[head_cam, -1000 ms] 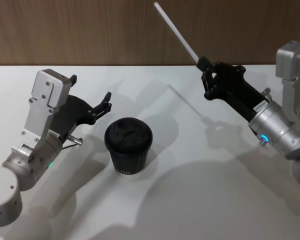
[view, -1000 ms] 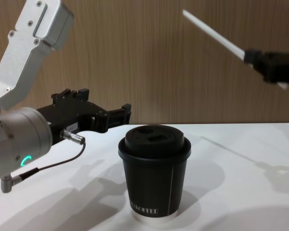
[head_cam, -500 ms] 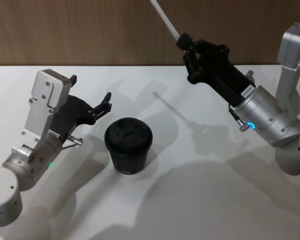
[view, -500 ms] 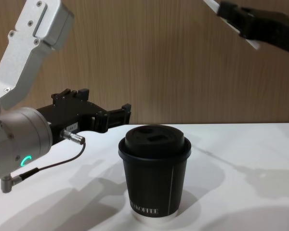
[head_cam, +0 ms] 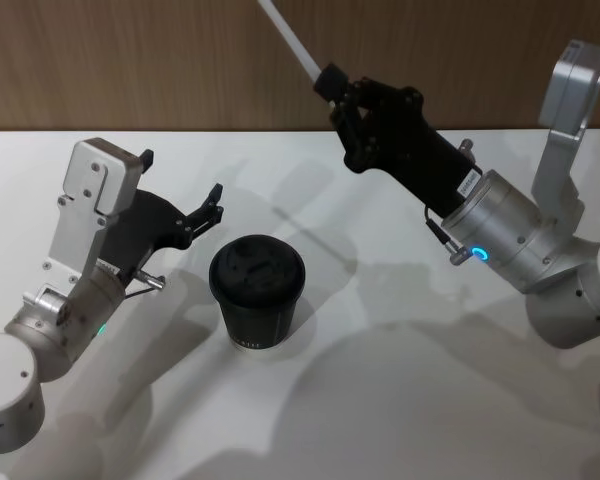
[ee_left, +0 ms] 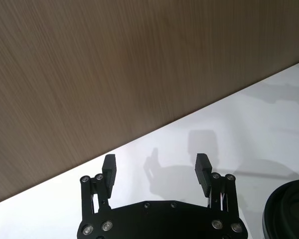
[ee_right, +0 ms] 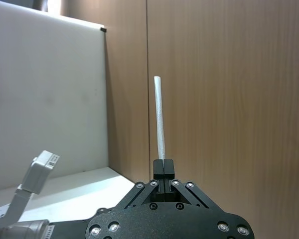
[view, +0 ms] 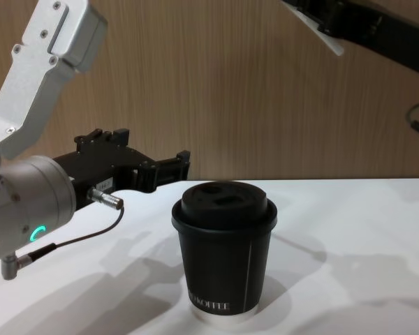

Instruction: Pick up the straw with one hand, pass it to the other hand, and insert it into the cup.

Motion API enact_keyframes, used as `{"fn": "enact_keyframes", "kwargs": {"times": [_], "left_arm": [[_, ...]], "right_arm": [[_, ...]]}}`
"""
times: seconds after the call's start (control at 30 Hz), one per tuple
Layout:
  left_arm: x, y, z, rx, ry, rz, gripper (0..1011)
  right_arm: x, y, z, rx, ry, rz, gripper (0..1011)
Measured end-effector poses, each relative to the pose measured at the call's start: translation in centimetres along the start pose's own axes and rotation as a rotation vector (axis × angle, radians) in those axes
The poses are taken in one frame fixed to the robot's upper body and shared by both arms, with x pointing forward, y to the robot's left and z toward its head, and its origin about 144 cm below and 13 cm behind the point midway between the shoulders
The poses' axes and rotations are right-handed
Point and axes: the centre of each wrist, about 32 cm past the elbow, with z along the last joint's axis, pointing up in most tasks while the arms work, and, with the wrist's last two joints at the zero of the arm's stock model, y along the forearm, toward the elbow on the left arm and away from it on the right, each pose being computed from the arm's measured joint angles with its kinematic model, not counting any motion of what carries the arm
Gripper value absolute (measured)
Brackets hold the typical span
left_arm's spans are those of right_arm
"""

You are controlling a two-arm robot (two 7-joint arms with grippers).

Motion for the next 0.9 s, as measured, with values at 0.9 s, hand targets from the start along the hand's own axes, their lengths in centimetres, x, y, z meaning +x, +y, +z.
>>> {"fn": "enact_keyframes", "kwargs": {"times": [0.9], "left_arm": [[1.3, 0.3, 1.3, -0.044, 0.085, -0.054, 997]], "right_arm": [[-0.6, 0.6, -0.5, -0.026, 0.047, 0.078, 2]]}}
